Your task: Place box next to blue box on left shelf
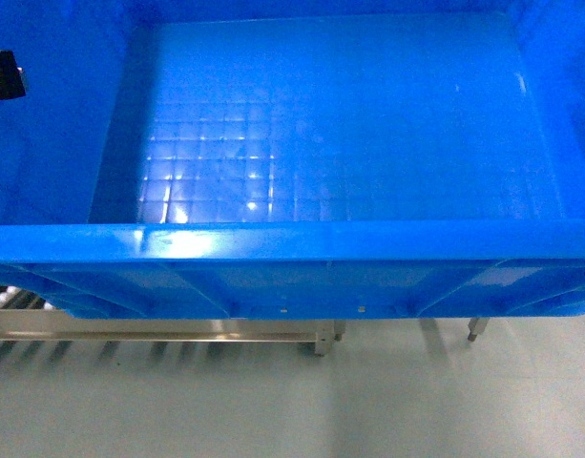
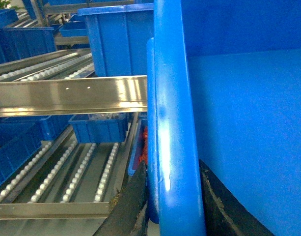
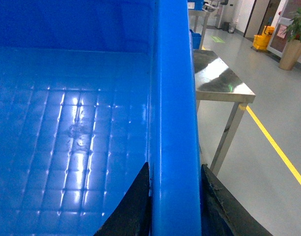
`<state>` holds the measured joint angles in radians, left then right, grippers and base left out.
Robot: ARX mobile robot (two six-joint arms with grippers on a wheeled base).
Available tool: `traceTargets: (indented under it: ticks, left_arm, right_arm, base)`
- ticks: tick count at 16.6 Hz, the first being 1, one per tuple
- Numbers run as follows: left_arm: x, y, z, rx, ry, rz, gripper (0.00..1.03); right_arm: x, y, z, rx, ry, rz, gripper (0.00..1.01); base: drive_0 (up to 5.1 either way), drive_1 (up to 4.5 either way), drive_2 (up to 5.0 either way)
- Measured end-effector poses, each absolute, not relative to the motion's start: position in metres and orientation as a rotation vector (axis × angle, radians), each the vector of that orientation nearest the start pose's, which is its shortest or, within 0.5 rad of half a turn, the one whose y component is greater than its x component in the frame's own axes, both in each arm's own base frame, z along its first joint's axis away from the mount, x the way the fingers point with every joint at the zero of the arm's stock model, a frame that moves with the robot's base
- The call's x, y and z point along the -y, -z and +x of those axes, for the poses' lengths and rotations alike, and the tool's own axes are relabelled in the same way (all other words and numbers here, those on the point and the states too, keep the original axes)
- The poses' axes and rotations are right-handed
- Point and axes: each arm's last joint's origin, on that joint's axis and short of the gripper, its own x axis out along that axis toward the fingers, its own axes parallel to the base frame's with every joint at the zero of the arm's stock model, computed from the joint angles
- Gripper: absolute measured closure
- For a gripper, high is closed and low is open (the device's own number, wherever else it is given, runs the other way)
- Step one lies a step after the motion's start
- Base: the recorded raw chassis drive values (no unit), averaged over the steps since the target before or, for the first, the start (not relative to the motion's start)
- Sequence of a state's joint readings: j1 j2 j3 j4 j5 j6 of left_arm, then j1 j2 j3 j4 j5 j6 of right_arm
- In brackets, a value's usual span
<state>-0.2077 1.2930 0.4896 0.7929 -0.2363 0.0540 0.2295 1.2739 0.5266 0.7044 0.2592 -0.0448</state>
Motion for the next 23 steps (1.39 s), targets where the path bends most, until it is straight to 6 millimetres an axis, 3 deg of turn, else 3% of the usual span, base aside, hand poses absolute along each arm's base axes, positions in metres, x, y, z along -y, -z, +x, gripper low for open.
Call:
traceTargets:
  ticks: [23]
  left_arm:
    - [0.0464,-0.2215,0.2526,-0.013,-0.028,0.057,0.84]
  right_arm:
    - [-0.0517,-0.2291,0.2539,-0.044,0.029,-0.056,0.80]
  base:
    - [-5.0,2.47,2.5]
